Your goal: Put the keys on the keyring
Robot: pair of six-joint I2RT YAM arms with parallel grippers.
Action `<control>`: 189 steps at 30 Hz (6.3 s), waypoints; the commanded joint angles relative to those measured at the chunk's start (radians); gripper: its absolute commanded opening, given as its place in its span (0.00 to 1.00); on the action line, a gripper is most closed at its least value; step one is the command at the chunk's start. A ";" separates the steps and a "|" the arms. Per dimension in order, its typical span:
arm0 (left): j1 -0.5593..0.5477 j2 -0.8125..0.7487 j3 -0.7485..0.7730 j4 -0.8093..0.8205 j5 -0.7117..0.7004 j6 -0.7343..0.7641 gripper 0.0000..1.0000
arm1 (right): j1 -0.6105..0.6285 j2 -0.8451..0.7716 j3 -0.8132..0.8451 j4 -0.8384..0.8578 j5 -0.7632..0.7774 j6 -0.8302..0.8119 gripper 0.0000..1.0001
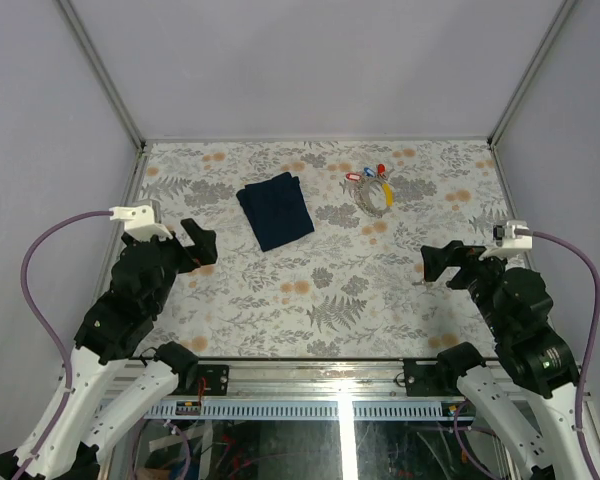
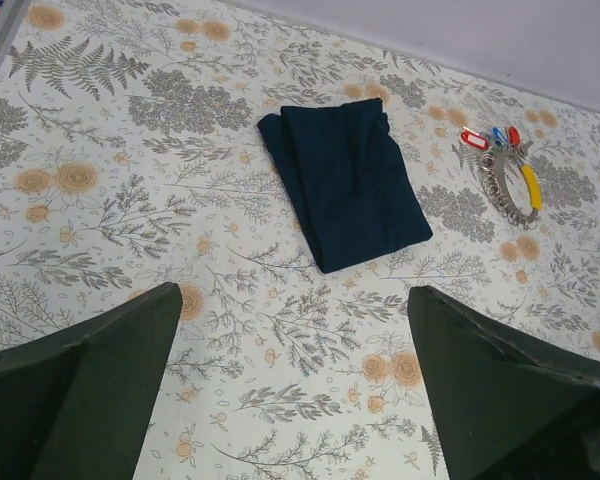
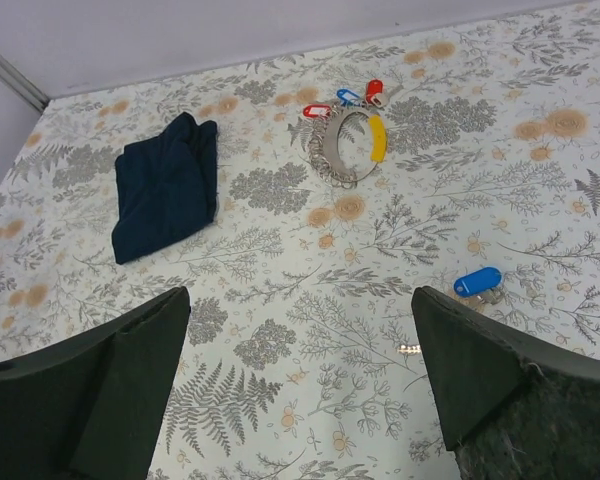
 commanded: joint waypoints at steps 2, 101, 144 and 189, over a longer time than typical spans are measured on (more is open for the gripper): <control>0.007 -0.005 -0.012 0.016 -0.031 -0.017 1.00 | 0.003 0.041 0.031 0.001 0.037 -0.005 0.99; 0.004 0.135 -0.134 0.059 0.151 0.061 0.84 | -0.169 1.778 0.748 0.164 -0.147 -0.125 0.15; 0.001 0.212 0.085 0.443 0.812 0.221 0.87 | -0.147 0.772 0.452 0.205 -0.720 -0.201 0.00; -0.532 0.456 0.271 0.868 0.859 0.220 0.40 | 0.087 0.449 0.335 0.763 -1.285 -0.027 0.00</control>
